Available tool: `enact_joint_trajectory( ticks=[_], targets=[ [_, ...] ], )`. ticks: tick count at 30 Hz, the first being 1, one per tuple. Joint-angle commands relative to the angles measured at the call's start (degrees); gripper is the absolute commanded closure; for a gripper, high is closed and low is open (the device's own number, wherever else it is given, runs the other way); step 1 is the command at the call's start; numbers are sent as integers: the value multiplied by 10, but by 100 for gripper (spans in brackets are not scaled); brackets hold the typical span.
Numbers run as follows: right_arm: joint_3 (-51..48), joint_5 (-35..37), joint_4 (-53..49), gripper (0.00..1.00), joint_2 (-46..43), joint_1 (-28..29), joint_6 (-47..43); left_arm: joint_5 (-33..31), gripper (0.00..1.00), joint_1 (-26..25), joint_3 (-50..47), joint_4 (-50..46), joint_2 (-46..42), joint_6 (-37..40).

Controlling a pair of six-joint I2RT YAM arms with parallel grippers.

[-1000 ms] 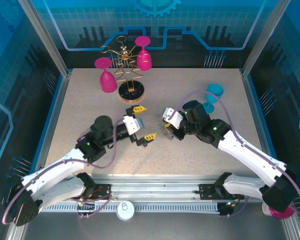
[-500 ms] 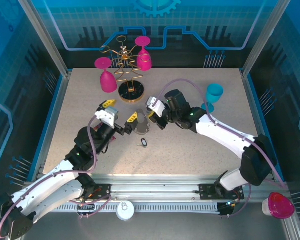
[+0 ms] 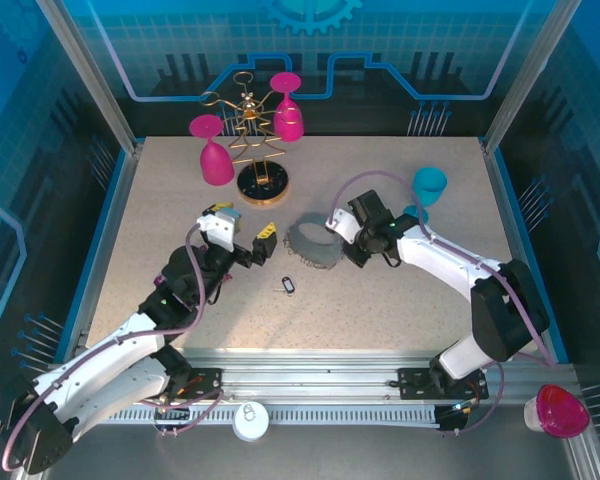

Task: Put the keys on the keyring

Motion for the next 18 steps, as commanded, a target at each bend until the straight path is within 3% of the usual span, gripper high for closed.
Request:
enact_joint_trajectory(
  ticks=[1,9,15,18],
  targets=[
    [-19,105,-67,100,-23,-3,-31,-2,1,6,18,-13,8,-16],
    [-35,160,-106,100,-4,-2,-42,8,1,11,28,-37,22,-24],
    [-37,208,-115,71,9,-5,-52,18,1,17,46,-77,27,-28],
    [-29,185,-109,61,-13,-12,-31,23,1,23,59,-100,33,-37]
  ],
)
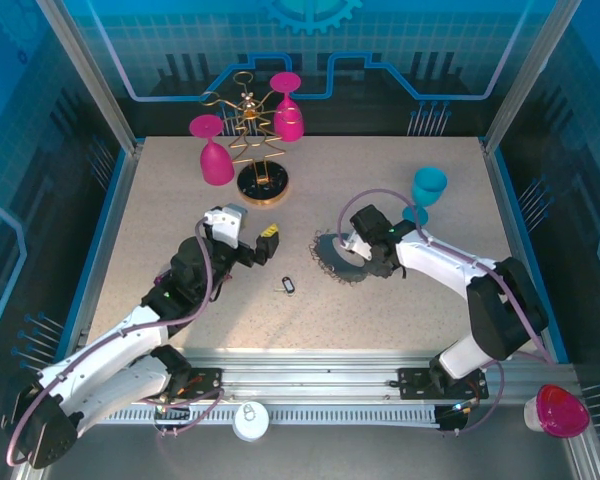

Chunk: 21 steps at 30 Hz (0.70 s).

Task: Put the keys on the keyring

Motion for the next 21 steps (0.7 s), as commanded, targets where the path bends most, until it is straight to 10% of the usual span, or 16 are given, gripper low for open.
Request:
enact_joint_trajectory(
  ticks=[1,12,21],
  targets=[
    [5,-15,-5,60,-31,-11,25,12,1,10,34,-39,6,-28],
    [37,-101,-25,71,-83,-16,445,55,1,51,115,-136,71,-132],
    [-40,-172,6,61,-113,-39,750,97,1,52,157,-157,131,-104]
  ],
)
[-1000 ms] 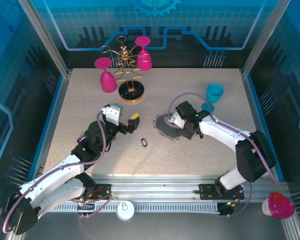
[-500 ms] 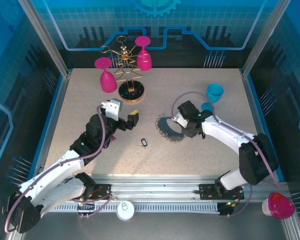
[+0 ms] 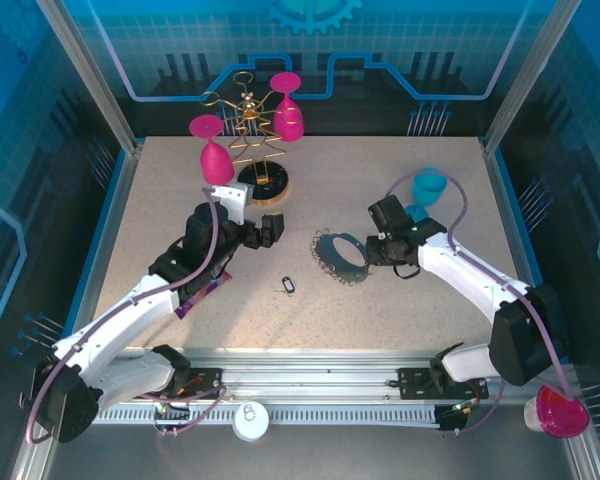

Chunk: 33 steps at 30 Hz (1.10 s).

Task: Put the keys on the keyring

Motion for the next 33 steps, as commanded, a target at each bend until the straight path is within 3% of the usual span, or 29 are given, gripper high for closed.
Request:
enact_joint_trajectory(
  ticks=[1,6,17,33],
  targets=[
    [-45,-50,28,60,-19,-4,197,26,1,3,21,-5,11,8],
    [-84,-37,36,59,5,-4,298,33,1,2,11,17,18,14],
    [-89,-85,117,60,66,-11,322,44,1,3,-11,40,16,27],
    [-86,-84,141,80,103,-26,336,49,1,3,-22,54,15,31]
  ],
)
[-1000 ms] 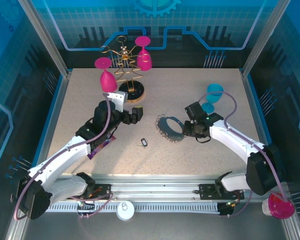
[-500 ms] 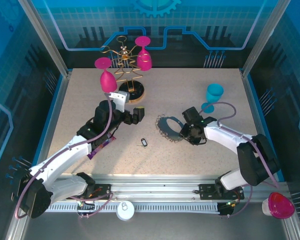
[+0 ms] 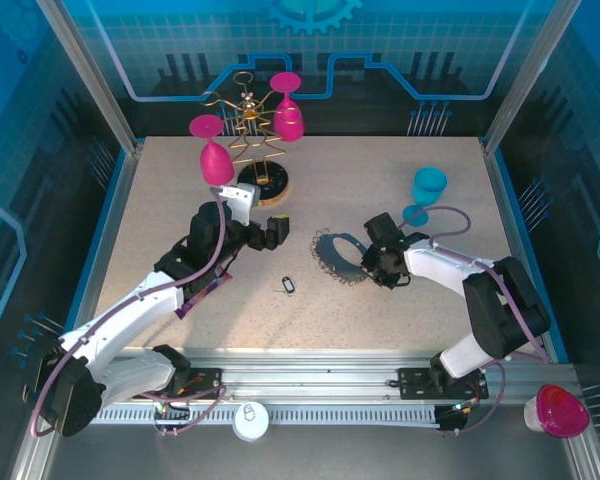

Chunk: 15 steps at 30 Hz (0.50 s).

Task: Put the keys on the keyring

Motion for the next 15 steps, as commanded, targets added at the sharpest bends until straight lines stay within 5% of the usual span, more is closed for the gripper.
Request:
enact_joint_trajectory(
  ticks=[1,15],
  targets=[
    [-2,1,1,81,8,-10,12,12,1,3,-12,23,-1,14],
    [-3,-1,2,97,9,-13,10,13,1,3,-13,25,-1,21]
  ],
)
